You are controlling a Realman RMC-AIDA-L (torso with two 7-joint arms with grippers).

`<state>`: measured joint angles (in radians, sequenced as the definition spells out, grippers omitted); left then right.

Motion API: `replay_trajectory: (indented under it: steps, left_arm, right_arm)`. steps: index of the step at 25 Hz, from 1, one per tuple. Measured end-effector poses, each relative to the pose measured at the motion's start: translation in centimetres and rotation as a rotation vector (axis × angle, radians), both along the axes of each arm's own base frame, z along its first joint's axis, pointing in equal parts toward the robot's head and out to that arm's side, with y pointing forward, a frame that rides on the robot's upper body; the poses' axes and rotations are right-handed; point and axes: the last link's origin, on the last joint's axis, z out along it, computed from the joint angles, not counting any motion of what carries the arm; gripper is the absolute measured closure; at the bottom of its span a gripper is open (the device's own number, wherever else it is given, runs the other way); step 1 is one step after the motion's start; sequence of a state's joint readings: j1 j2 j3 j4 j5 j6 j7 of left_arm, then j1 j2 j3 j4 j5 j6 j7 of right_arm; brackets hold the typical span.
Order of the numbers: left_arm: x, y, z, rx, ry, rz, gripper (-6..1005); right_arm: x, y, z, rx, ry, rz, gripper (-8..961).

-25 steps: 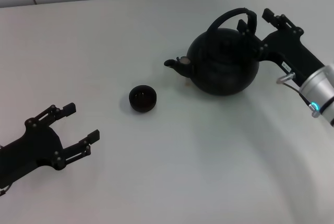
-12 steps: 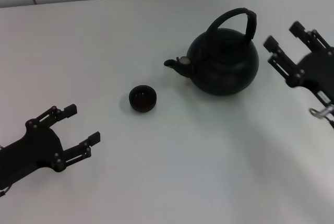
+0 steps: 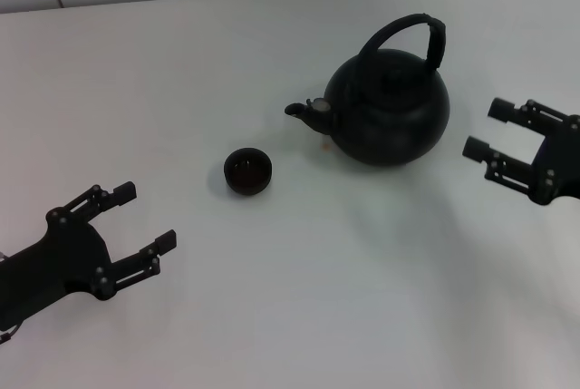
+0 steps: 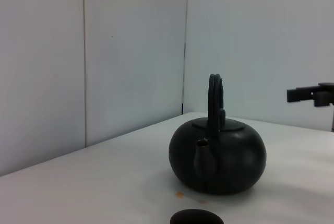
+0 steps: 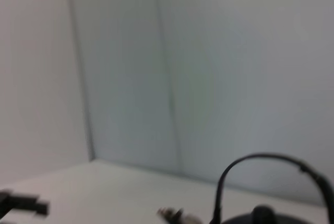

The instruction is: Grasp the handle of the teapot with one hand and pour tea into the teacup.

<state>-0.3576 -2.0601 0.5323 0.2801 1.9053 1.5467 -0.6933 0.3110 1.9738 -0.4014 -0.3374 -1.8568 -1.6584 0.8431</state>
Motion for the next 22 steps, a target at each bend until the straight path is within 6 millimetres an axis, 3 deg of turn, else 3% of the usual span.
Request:
replay_trajectory:
  steps: [11, 22]
  left_arm:
    - [0.13, -0.12, 0.15, -0.009, -0.014, -0.005, 166]
    - [0.29, 0.13, 0.20, -0.020, -0.016, -0.005, 166]
  right_arm:
    - [-0.16, 0.79, 0.64, -0.217, -0.126, 0.052, 275]
    - [-0.23, 1.00, 0.64, -0.224, -0.145, 0.056, 275]
